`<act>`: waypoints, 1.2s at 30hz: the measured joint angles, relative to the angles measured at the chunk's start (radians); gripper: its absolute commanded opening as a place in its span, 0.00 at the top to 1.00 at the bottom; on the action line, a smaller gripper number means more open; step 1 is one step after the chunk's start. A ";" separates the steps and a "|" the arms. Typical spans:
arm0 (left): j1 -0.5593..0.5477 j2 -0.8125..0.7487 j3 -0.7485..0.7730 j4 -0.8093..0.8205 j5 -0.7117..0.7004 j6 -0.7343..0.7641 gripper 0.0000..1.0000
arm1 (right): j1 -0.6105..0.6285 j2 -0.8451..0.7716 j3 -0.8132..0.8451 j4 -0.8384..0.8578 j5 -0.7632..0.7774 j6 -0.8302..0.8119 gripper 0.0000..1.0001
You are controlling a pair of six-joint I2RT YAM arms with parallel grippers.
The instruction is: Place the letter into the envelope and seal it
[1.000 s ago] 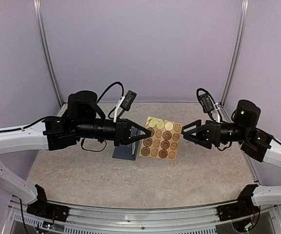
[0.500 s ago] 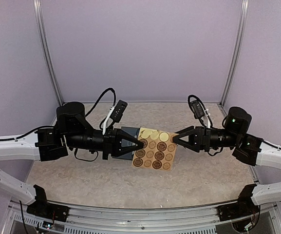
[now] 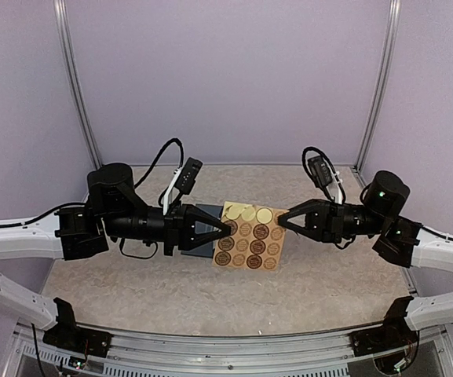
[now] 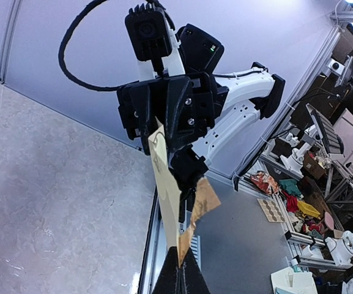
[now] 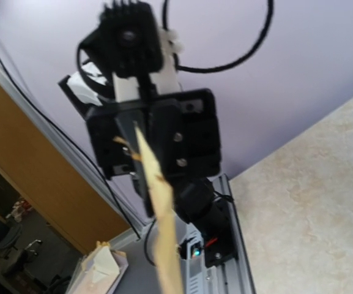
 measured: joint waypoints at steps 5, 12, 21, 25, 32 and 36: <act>0.000 0.007 0.000 0.003 0.000 0.000 1.00 | 0.000 -0.008 0.000 0.017 -0.009 0.007 1.00; -0.003 0.022 0.000 -0.003 -0.015 0.008 0.47 | 0.001 -0.016 -0.003 0.016 -0.015 0.003 1.00; -0.010 0.016 0.108 -0.276 -0.273 0.134 0.09 | 0.016 -0.014 0.039 -0.177 -0.057 -0.080 1.00; -0.046 0.024 0.225 -0.374 -0.348 0.206 0.08 | 0.069 0.017 0.103 -0.269 -0.079 -0.131 1.00; -0.104 0.110 0.327 -0.441 -0.283 0.271 0.36 | 0.107 0.088 0.152 -0.348 -0.096 -0.182 1.00; -0.117 0.148 0.327 -0.467 -0.208 0.274 0.49 | 0.107 0.101 0.157 -0.367 -0.103 -0.187 1.00</act>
